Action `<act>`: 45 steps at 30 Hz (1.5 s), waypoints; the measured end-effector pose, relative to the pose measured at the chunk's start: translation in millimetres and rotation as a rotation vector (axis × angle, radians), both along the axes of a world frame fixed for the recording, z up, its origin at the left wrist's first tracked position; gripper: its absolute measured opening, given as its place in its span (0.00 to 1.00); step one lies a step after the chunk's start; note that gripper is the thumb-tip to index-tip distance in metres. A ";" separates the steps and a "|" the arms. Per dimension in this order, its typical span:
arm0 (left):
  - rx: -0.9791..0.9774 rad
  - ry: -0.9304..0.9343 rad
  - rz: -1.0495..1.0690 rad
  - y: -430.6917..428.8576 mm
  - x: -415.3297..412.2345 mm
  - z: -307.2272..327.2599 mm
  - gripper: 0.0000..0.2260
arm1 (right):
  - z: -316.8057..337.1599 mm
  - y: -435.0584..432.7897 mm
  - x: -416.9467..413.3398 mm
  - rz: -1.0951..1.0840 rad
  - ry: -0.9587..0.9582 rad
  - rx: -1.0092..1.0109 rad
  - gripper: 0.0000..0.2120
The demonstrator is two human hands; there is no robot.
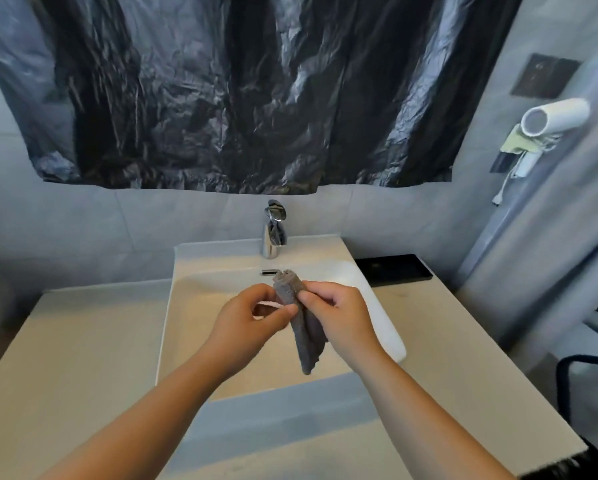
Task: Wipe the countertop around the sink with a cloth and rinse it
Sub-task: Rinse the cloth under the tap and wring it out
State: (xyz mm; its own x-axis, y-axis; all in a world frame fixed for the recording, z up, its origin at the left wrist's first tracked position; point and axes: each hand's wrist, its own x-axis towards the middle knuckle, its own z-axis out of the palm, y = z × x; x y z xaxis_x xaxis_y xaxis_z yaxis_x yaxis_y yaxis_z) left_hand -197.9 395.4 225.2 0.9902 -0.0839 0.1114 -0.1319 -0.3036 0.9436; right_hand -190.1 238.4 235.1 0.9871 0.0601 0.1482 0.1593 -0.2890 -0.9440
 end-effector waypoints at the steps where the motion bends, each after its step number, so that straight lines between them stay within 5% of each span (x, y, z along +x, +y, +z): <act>1: -0.016 -0.007 0.017 -0.7 8.3 -1.7 0.03 | -0.9 1.0 8.7 0.001 0.010 -0.002 0.09; 9: 0.029 -0.044 0.027 28.6 80.2 -21.7 0.06 | -13.0 22.4 64.3 -0.259 -0.072 -0.196 0.04; 18: 0.050 0.120 0.158 51.7 107.7 -39.8 0.18 | -30.1 22.2 103.7 -0.214 0.048 -0.231 0.07; 27: 0.108 0.271 0.087 41.2 117.9 -53.9 0.09 | -63.6 -0.1 148.7 -0.044 0.054 -0.407 0.05; 41: 0.186 0.352 0.373 16.1 145.0 -52.9 0.12 | -38.4 -3.5 240.9 0.117 0.109 -0.231 0.09; 45: 0.251 0.349 0.410 19.3 144.8 -49.3 0.17 | -21.7 20.1 259.5 0.166 0.306 -0.141 0.10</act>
State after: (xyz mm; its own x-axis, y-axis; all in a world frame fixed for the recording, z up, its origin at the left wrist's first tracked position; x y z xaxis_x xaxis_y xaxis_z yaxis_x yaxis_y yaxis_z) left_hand -53.0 414.7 175.9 0.9222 0.3311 -0.2000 0.3479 -0.4838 0.8030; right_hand 69.4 258.5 213.4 0.9597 0.2215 -0.1729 -0.0683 -0.4131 -0.9081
